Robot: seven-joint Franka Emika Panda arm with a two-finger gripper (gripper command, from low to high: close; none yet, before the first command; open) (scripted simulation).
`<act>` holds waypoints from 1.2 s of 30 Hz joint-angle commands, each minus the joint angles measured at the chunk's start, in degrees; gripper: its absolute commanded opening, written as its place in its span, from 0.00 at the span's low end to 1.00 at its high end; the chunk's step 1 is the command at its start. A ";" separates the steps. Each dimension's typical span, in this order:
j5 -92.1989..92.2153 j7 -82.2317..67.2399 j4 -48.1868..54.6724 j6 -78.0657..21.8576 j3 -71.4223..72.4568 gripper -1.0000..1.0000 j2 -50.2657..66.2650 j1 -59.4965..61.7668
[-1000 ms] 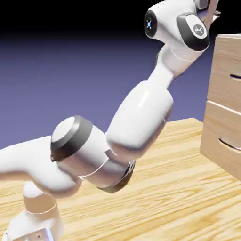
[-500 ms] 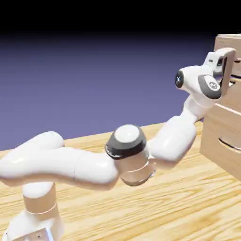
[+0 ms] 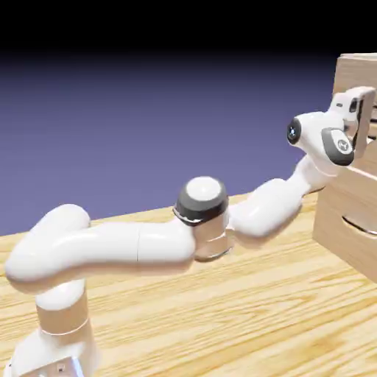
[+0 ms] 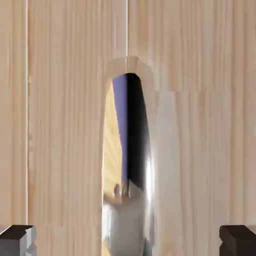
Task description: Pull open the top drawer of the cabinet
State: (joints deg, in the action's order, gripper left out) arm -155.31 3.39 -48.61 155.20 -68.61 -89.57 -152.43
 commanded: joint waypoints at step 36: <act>-3.38 14.05 -74.73 -30.89 0.11 0.00 -8.71 42.73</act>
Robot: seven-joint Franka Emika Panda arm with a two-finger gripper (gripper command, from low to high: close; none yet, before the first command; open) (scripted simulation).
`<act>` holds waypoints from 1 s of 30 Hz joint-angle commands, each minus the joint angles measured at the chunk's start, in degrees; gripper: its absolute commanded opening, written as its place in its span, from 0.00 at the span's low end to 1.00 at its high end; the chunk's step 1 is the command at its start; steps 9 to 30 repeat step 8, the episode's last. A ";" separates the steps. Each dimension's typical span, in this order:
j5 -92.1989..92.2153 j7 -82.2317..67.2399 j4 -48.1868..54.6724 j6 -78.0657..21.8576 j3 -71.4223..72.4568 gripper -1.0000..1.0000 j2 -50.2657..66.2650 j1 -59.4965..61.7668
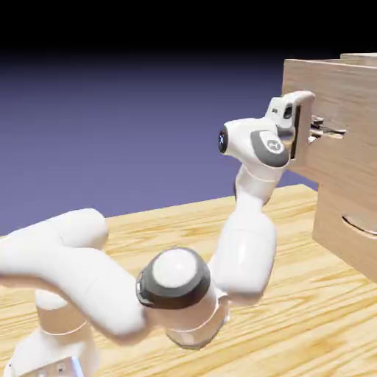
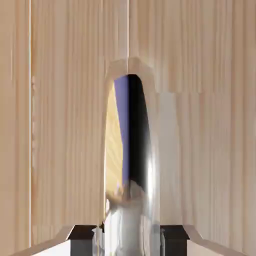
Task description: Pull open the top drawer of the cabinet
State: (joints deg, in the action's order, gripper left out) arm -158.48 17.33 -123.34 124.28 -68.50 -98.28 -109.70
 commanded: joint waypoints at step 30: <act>1.76 1.04 -11.06 -4.05 1.09 1.00 -1.36 7.07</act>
